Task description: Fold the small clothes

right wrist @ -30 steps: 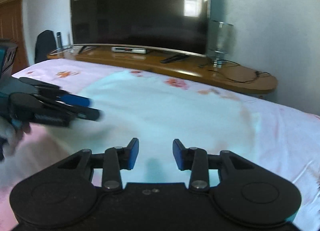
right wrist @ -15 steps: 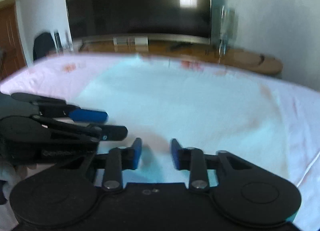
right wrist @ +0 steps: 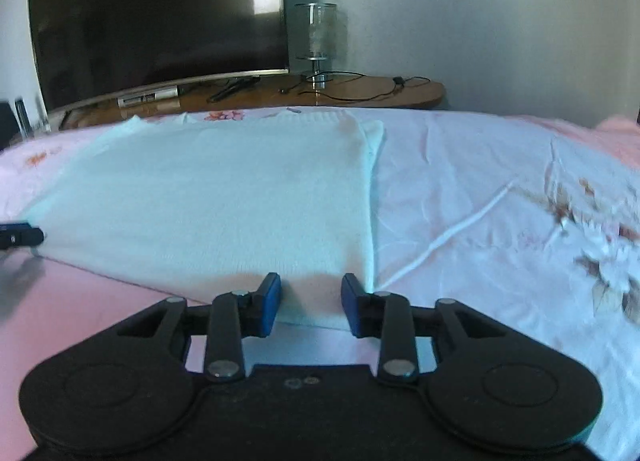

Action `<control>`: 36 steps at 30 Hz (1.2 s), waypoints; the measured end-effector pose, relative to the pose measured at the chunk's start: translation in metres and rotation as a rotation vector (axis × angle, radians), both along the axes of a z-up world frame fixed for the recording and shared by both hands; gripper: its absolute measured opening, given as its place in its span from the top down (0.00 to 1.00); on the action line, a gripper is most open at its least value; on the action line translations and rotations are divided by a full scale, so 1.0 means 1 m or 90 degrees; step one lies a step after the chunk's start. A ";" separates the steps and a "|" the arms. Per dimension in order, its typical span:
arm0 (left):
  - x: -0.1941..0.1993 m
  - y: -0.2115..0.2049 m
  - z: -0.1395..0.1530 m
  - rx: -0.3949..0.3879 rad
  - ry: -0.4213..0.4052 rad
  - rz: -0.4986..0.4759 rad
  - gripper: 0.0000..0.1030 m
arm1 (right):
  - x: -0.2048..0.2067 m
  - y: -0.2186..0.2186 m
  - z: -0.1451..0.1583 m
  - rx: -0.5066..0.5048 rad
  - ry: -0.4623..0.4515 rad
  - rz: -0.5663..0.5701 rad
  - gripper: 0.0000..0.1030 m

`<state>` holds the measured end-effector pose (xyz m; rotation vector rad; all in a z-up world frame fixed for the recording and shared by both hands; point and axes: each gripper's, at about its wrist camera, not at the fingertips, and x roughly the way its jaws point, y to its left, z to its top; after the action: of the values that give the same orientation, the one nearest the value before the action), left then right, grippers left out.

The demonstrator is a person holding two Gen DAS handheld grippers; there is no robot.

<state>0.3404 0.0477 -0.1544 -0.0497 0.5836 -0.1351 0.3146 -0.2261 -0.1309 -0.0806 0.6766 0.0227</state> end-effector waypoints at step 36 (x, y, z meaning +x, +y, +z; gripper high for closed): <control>-0.043 0.063 -0.016 -0.439 0.121 0.131 0.49 | -0.036 0.035 0.047 0.035 -0.028 0.048 0.69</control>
<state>0.2978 0.1102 -0.1706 -0.7969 0.6951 -0.1277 0.2783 -0.1912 -0.0840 -0.0538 0.6281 0.1121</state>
